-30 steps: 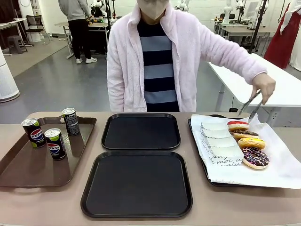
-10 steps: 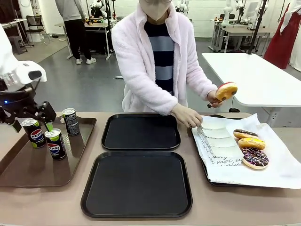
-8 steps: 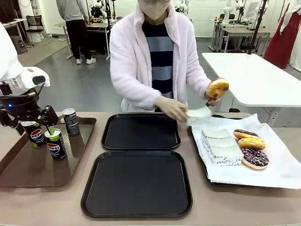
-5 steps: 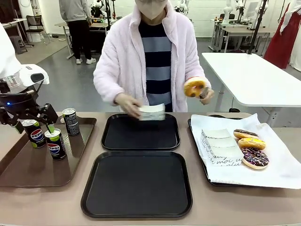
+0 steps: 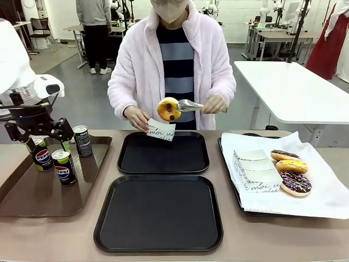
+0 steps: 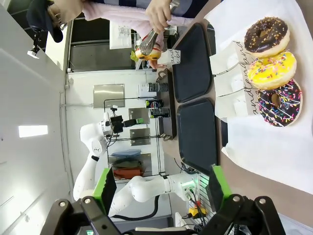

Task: Set up donuts and drinks on trays.
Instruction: Pick up one Pepsi coke and place it on the Flat Tray.

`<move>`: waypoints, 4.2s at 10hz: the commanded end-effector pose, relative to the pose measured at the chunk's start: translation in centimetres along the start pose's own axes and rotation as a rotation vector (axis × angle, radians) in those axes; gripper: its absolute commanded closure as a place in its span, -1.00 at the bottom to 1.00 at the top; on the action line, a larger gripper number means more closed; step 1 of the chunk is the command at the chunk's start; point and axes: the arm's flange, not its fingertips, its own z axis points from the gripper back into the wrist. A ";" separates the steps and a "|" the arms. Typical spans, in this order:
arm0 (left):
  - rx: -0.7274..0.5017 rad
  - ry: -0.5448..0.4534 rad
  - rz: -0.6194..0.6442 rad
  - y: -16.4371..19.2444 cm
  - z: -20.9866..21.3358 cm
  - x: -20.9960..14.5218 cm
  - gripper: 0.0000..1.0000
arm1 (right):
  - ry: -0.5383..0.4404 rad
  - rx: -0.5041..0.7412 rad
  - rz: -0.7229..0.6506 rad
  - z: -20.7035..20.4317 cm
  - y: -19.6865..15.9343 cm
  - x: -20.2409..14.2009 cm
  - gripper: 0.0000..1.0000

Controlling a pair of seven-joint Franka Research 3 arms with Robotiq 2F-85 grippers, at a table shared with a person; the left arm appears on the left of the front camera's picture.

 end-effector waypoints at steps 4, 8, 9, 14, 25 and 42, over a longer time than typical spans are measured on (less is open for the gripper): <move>0.104 0.003 0.034 -1.8 -4.7 3.2 -1.00 | -0.007 0.024 0.011 0.0 -0.1 0.2 -1.00; 0.089 0.057 0.053 -1.0 -8.1 3.6 -1.00 | -0.007 0.024 0.011 0.0 -0.1 0.2 -1.00; 0.071 0.058 0.062 -0.8 -8.5 3.6 -1.00 | -0.007 0.024 0.011 0.0 -0.1 0.2 -1.00; 0.003 0.068 0.083 -0.3 -8.3 3.9 0.18 | -0.007 0.024 0.011 0.0 -0.1 0.2 -1.00; 0.005 0.021 0.028 -1.6 6.0 -2.2 0.95 | -0.007 0.024 0.011 0.0 -0.1 0.2 -1.00; -0.037 0.056 -0.379 -20.7 1.7 -3.3 -0.16 | -0.007 0.024 0.011 0.0 -0.1 0.2 -1.00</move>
